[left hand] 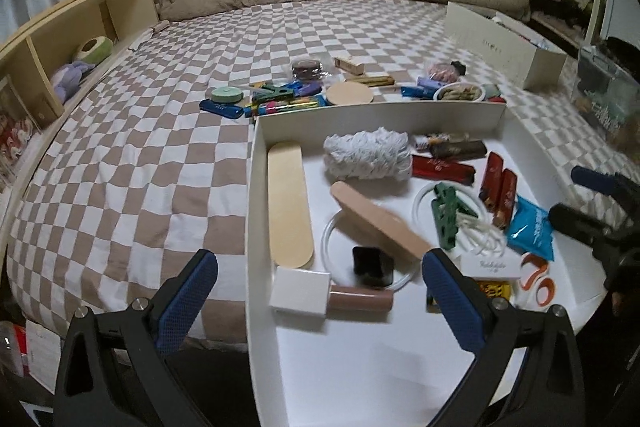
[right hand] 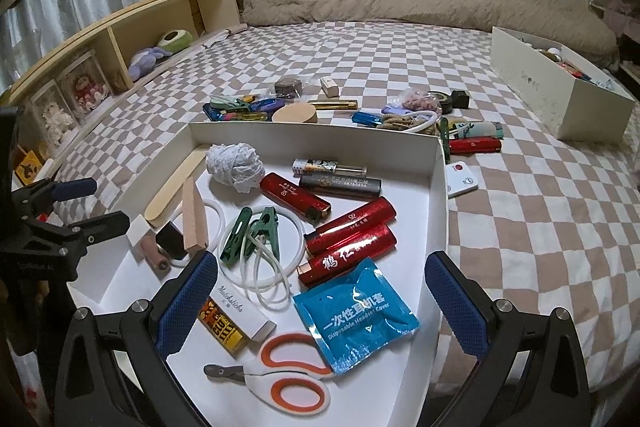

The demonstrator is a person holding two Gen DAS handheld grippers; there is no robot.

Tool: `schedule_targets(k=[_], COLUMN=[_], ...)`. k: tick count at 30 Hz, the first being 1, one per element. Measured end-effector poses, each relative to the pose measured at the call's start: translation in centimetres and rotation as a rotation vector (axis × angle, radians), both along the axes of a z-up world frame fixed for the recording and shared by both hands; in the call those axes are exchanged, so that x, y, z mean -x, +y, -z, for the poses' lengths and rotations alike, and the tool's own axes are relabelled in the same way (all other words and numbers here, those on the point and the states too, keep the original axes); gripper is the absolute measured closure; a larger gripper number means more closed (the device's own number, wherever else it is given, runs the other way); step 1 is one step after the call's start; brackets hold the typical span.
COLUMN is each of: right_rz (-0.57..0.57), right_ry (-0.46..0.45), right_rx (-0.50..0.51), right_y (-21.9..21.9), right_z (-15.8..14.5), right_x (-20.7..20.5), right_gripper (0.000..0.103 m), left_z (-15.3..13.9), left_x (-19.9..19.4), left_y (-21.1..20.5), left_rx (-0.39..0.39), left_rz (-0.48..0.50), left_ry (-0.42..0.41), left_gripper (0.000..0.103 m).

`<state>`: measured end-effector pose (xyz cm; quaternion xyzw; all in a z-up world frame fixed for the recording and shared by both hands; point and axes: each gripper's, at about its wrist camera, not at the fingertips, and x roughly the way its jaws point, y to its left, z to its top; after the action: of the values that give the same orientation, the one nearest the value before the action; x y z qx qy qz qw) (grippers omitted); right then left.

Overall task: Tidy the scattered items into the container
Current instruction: 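Raise both tools away from the tray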

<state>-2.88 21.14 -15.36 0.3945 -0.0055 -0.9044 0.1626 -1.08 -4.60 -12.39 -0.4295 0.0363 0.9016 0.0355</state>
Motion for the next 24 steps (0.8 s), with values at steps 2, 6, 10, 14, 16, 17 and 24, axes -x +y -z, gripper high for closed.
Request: schedule_targets(k=[2, 6, 10, 14, 16, 17, 24], right_rz=[0.008, 0.033, 0.062, 0.068, 0.066, 0.066, 0.078], right_ry=[0.005, 0.016, 0.034, 0.062, 0.079, 0.085, 0.12], right_rx=[-0.006, -0.008, 0.001, -0.003, -0.011, -0.014, -0.033], right_y=[0.0, 0.2, 0.5, 0.4, 0.4, 0.4, 0.8], right_z=[-0.1, -0.4, -0.9, -1.7, -2.0, -2.2, -3.7], right_x=[-0.2, -0.5, -0.6, -0.7, -0.6, -0.6, 0.3], right_gripper=[0.0, 0.0, 0.0, 0.0, 0.0, 0.0, 0.0], left_z=[-0.1, -0.3, -0.8, -1.3, -1.6, -1.8, -3.2], left_x=[0.0, 0.0, 0.0, 0.2, 0.3, 0.4, 1.2], left_y=[0.1, 0.2, 0.3, 0.4, 0.4, 0.4, 0.2], left_rx=[-0.016, -0.047, -0.07, -0.082, -0.087, -0.09, -0.087], left_rz=[0.007, 0.019, 0.032, 0.036, 0.041, 0.044, 0.063], left_ry=[0.003, 0.018, 0.04, 0.055, 0.063, 0.069, 0.117], left_gripper=[0.0, 0.0, 0.0, 0.0, 0.0, 0.0, 0.0])
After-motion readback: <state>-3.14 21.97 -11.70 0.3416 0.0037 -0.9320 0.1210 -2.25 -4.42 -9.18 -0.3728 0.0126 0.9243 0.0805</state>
